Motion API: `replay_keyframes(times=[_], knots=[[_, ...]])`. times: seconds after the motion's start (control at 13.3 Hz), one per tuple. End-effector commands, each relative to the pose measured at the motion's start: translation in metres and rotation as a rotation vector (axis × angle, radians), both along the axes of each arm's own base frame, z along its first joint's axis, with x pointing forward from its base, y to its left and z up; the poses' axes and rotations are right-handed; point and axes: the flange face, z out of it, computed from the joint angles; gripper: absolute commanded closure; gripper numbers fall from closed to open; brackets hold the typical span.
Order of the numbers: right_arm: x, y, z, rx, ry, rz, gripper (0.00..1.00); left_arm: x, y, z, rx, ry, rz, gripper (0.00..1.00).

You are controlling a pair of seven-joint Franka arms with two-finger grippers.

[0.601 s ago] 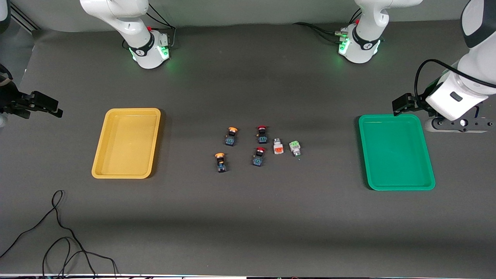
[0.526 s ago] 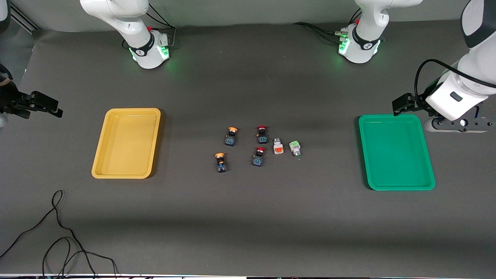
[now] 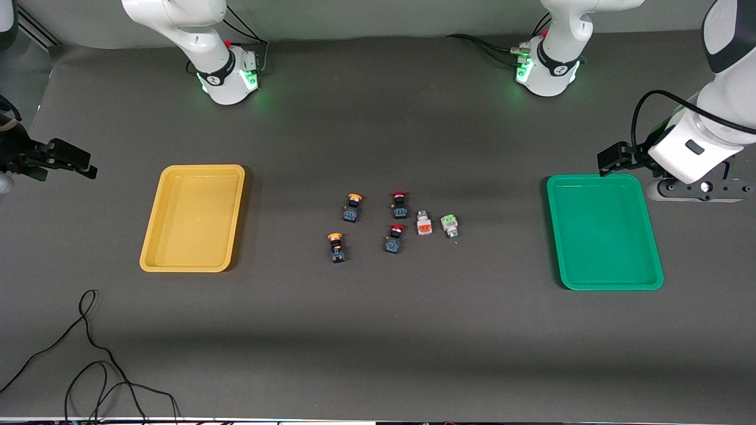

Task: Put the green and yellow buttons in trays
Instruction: 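Move both grippers from rest toward the buttons between the trays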

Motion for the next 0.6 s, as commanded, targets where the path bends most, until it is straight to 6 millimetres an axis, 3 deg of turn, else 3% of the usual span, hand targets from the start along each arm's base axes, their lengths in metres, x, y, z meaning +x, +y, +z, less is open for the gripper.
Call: replay_keyframes(times=[0.0,0.08,0.3,0.38,0.53], knots=[[0.002,0.029,-0.007,-0.017,0.002,0.064,0.00,-0.005,0.000,0.001,-0.010,0.007,-0.013,0.00],[0.002,0.032,-0.013,-0.016,0.009,0.061,0.00,-0.005,0.003,0.001,-0.010,0.009,-0.009,0.00],[0.004,0.066,-0.030,-0.002,0.003,0.083,0.00,-0.006,0.005,0.001,-0.009,0.018,-0.005,0.00],[0.003,0.093,-0.038,-0.002,-0.007,0.097,0.00,-0.005,0.003,0.000,-0.008,0.016,0.001,0.00],[0.002,0.128,-0.060,0.002,-0.025,0.053,0.00,-0.004,-0.008,-0.004,-0.006,0.016,0.005,0.00]])
